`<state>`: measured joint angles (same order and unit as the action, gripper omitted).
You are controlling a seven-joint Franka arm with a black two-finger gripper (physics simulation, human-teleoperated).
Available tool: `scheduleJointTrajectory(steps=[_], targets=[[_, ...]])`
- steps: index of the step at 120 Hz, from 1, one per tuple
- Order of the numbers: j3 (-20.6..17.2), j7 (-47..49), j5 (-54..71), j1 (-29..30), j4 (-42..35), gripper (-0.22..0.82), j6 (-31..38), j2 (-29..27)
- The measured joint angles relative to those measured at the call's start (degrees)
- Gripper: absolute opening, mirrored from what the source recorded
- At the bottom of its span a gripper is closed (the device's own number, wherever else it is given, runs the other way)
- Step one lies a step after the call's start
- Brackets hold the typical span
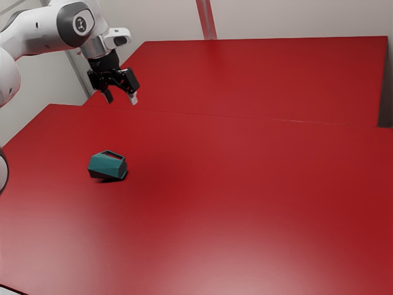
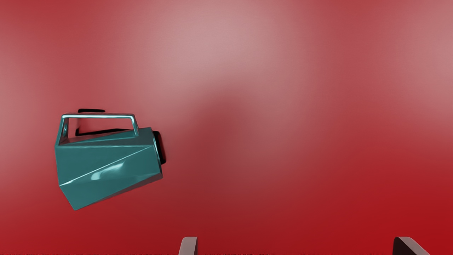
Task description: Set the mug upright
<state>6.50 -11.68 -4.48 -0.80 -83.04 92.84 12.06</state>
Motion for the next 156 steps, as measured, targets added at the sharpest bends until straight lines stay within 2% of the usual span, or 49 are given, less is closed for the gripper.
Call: scheduleJointTrajectory(steps=[44, 58, 79, 91, 121, 138, 156], targets=[[0.68, 0.85, -0.32, 0.54, -0.77, 0.60, -1.68, -1.21], [5.03, -0.12, -2.94, 0.68, -0.90, 0.60, -3.05, -2.31], [12.06, -5.01, -13.47, 5.61, -1.30, 0.60, -5.07, -1.68], [13.38, -8.86, -20.74, 10.35, -1.42, 0.60, -5.89, 2.21], [13.61, -19.68, -36.98, 19.90, -0.89, 0.60, -6.53, 15.02], [13.54, -25.33, -43.36, 23.41, -0.09, 0.60, -6.53, 20.58], [13.54, -30.10, -47.90, 24.46, -0.06, 0.60, -6.54, 23.95]])
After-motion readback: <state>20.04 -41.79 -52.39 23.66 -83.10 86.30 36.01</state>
